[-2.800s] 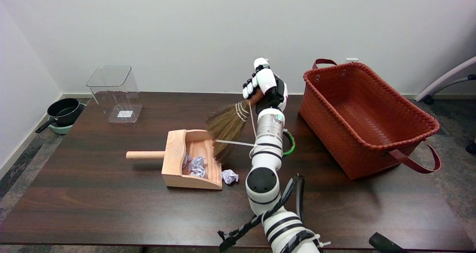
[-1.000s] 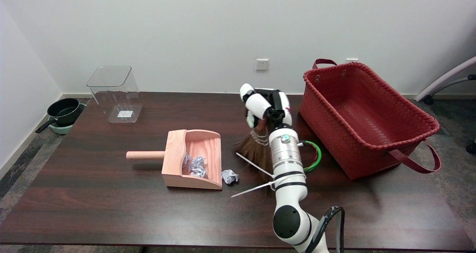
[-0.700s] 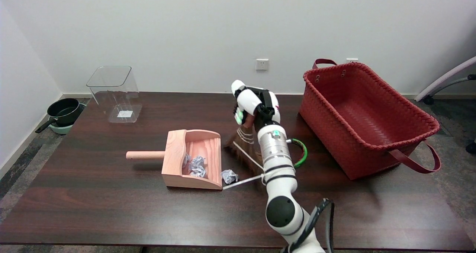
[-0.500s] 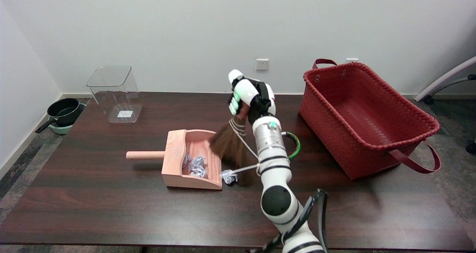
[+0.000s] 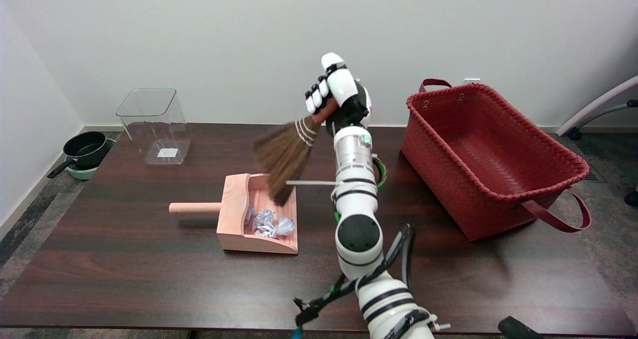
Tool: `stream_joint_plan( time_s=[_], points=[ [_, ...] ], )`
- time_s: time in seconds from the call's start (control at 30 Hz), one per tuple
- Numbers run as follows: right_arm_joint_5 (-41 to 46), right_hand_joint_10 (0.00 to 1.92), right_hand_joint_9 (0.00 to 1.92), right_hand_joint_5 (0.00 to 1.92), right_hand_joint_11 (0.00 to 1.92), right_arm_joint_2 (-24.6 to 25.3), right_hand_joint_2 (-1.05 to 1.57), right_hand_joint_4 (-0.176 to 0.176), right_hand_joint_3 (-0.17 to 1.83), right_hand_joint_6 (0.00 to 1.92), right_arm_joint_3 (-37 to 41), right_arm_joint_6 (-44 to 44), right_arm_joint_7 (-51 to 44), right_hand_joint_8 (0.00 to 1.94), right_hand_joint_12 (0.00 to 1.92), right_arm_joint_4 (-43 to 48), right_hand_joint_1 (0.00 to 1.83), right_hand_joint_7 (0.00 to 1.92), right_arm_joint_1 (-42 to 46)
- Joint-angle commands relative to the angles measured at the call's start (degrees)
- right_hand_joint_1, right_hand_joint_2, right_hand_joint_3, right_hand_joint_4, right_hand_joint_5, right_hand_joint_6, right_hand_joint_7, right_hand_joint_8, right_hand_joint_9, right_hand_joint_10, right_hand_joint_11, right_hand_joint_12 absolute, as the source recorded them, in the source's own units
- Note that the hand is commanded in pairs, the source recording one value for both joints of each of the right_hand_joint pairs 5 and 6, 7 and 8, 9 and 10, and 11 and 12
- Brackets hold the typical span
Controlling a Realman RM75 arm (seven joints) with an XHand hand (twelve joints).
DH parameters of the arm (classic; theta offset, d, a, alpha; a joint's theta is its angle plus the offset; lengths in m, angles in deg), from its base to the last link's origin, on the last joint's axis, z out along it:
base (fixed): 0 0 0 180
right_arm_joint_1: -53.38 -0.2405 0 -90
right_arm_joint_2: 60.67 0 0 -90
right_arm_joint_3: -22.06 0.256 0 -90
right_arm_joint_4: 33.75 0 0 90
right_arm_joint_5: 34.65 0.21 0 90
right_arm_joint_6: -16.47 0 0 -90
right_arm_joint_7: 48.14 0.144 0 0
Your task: Sweep the paper ball into the dustpan.
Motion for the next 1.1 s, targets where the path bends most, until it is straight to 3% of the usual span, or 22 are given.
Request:
stream_joint_plan(
  time_s=[0.03, 0.27, 0.43, 0.57, 0.73, 0.93, 1.1],
  points=[
    [17.25, 1.92, 1.92, 1.92, 1.92, -0.33, 1.57, 0.000, 1.44, 1.92, -4.48, 12.51, -0.05, 1.92, 1.92, 0.46, 0.84, 1.92, -6.27],
    [-4.48, 1.92, 1.92, 1.92, 1.92, -0.62, 1.57, 0.000, 1.37, 1.92, -4.25, 11.27, -0.18, 1.92, 1.92, -1.63, 0.87, 1.92, -0.25],
    [-31.32, 1.92, 1.92, 1.92, 1.92, -0.90, 1.57, 0.000, 1.33, 1.92, -0.86, 14.35, -0.10, 1.92, 1.92, -2.15, 0.93, 1.92, 2.71],
    [-47.16, 1.92, 1.92, 1.92, 1.92, -0.56, 1.57, 0.000, 1.11, 1.92, 1.81, 16.13, -0.10, 1.91, 1.92, -4.76, 0.98, 1.91, 4.22],
    [-47.26, 1.92, 1.92, 1.92, 1.92, -0.05, 1.57, 0.000, 1.01, 1.92, 0.84, 15.32, -0.18, 1.88, 1.92, -6.29, 0.99, 1.88, 7.37],
    [-46.70, 1.92, 1.92, 1.92, 1.92, -0.05, 1.57, 0.000, 1.10, 1.92, -1.44, 10.16, -0.18, 1.89, 1.92, -6.97, 1.00, 1.89, 11.85],
    [-31.58, 1.92, 1.92, 1.92, 1.92, -0.04, 1.57, 0.000, 1.18, 1.92, -4.00, 4.11, -0.18, 1.90, 1.92, -7.99, 1.00, 1.90, 15.06]
  ],
)
